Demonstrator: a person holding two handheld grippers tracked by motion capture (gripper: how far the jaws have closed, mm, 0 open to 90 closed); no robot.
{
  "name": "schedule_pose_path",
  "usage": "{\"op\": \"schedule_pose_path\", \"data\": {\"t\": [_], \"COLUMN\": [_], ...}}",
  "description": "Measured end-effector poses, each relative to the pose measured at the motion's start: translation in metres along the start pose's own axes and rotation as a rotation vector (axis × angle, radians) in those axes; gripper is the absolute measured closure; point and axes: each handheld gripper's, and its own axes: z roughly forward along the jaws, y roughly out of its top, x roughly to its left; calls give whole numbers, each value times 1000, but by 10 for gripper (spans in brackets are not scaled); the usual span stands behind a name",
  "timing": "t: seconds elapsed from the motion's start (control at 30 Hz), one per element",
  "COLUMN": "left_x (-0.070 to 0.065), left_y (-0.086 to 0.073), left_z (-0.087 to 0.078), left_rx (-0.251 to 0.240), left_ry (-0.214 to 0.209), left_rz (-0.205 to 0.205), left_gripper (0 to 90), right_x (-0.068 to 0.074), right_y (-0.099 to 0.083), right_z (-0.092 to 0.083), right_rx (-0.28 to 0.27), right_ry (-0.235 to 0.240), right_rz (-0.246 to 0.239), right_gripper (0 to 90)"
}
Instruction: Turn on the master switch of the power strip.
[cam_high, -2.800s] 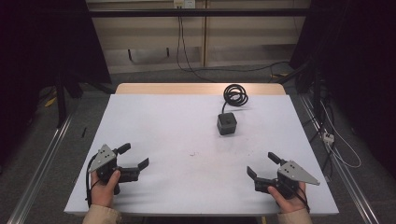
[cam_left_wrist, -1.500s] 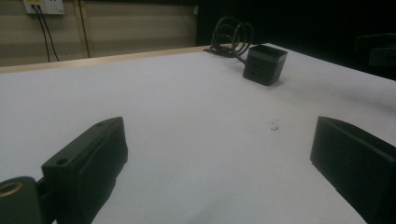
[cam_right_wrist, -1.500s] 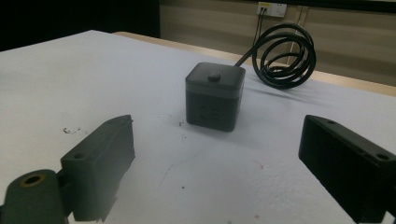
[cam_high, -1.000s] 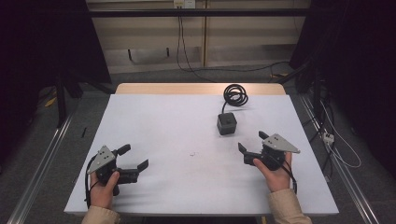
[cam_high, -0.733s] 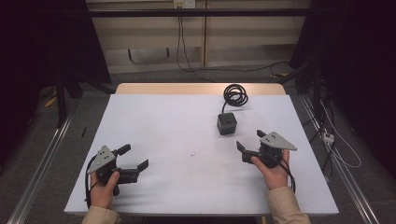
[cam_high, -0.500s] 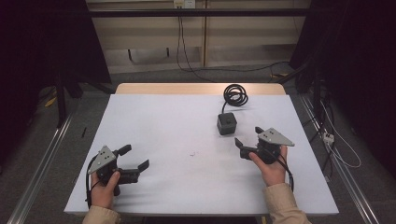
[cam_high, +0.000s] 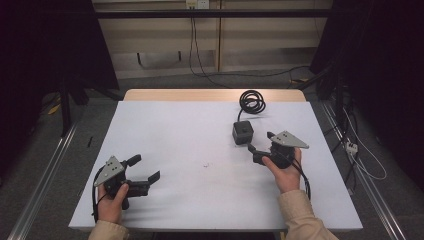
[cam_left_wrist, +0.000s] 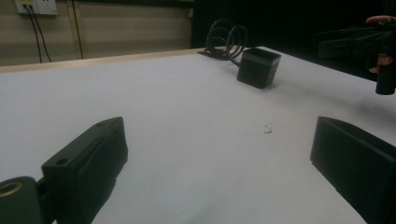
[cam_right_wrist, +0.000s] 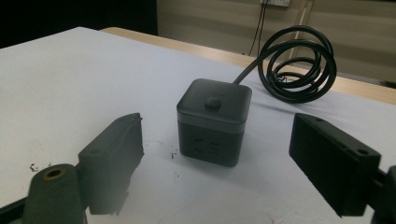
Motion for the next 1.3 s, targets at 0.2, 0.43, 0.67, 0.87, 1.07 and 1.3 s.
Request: {"op": "schedule_pose_path", "data": {"t": [0.2, 0.43, 0.67, 0.87, 1.07, 1.3], "left_x": [0, 0, 1, 1, 2, 1], "left_y": [0, 0, 0, 0, 0, 0], "left_z": [0, 0, -1, -1, -1, -1], "left_rx": [-2, -5, -1, -9, -11, -12], "left_ry": [-4, -5, -3, -4, -4, -5], "left_rz": [1, 0, -1, -7, -7, -8], "left_gripper": [36, 36, 36, 36, 36, 36], "right_x": [1, 0, -2, -2, -2, -6], "right_y": [6, 9, 11, 14, 16, 17], "right_z": [7, 12, 17, 21, 23, 26], "right_rx": [12, 16, 17, 17, 17, 16], "right_ry": [0, -2, 1, -1, -1, 0], "right_rz": [-14, -3, 15, 8, 2, 20], "right_gripper": [185, 203, 233, 264, 298, 385]}}
